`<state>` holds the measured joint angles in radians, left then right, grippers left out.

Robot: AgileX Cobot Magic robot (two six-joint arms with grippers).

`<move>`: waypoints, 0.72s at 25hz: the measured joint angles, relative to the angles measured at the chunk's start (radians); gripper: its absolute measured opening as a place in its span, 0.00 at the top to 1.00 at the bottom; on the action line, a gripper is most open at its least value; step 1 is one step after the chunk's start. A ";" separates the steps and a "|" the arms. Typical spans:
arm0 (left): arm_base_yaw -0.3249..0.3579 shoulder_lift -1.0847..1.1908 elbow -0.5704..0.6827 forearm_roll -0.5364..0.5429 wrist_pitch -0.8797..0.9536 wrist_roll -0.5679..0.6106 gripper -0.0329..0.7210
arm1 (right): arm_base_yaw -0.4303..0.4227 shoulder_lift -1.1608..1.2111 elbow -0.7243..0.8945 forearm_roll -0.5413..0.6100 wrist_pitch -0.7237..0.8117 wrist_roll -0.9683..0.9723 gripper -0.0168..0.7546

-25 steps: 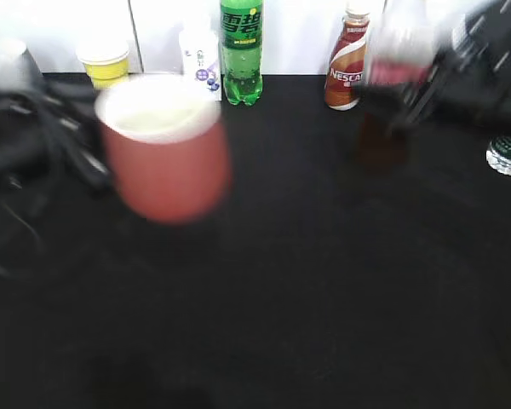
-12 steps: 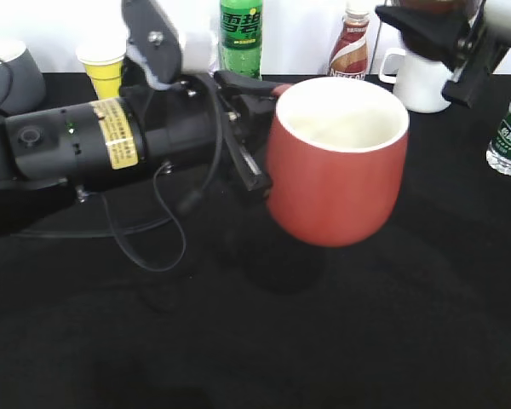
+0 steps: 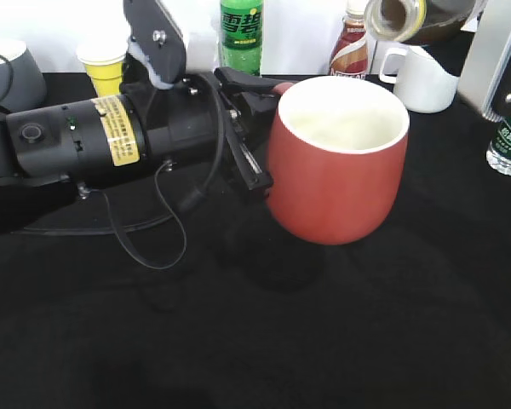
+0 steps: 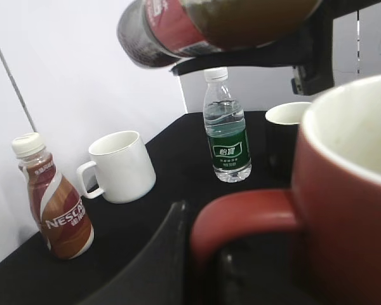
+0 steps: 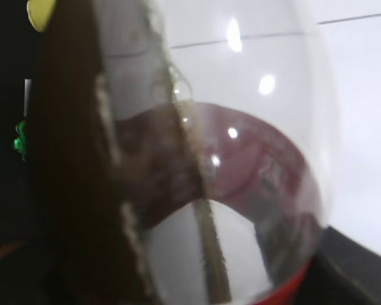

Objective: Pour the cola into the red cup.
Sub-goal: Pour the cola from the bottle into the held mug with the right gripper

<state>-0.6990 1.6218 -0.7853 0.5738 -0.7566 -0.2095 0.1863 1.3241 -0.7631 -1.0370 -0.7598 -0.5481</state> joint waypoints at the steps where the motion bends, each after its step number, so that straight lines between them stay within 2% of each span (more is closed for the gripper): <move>1: 0.000 0.000 0.000 0.000 0.000 0.001 0.90 | 0.000 0.000 0.000 0.000 0.000 -0.005 0.33; 8: 0.000 0.000 0.000 -0.001 -0.003 0.002 0.90 | 0.000 0.000 0.000 0.000 0.000 -0.131 0.33; 18: 0.000 0.001 0.000 -0.001 -0.016 0.005 0.90 | 0.000 0.000 0.000 0.000 0.000 -0.181 0.33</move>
<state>-0.6990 1.6226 -0.7853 0.5731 -0.7724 -0.2044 0.1863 1.3241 -0.7631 -1.0370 -0.7598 -0.7290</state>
